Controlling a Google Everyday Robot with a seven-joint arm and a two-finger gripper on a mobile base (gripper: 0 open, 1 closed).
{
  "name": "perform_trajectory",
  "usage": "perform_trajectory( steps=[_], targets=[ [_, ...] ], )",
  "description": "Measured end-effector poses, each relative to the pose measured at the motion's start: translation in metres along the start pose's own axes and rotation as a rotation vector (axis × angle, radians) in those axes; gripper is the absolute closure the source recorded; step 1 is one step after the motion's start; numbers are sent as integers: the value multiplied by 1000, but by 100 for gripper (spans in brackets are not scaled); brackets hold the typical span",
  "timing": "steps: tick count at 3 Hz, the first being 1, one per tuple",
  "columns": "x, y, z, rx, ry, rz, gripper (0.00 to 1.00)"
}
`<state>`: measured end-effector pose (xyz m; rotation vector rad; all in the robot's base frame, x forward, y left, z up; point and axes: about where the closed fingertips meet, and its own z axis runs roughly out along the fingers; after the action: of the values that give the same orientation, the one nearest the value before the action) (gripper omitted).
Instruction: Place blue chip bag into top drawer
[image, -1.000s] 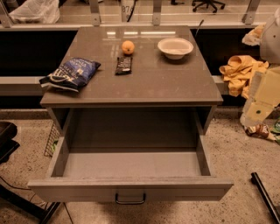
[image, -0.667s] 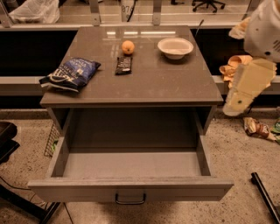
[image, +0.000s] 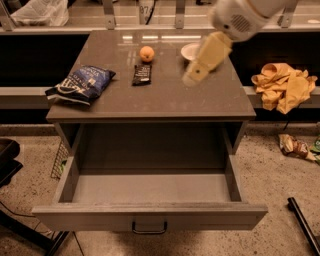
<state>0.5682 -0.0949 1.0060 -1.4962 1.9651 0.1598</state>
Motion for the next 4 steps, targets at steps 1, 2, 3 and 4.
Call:
perform_trajectory(
  steps=[1,2,3,4],
  targets=[
    [-76,-28,46,-7,-166,17,0],
    [-79,-28,51,-15,-170,14,0],
    [-104,-30,86,-74,-196,-9,0],
    [-154,-14,157,-194,-275,-25,0]
  ],
)
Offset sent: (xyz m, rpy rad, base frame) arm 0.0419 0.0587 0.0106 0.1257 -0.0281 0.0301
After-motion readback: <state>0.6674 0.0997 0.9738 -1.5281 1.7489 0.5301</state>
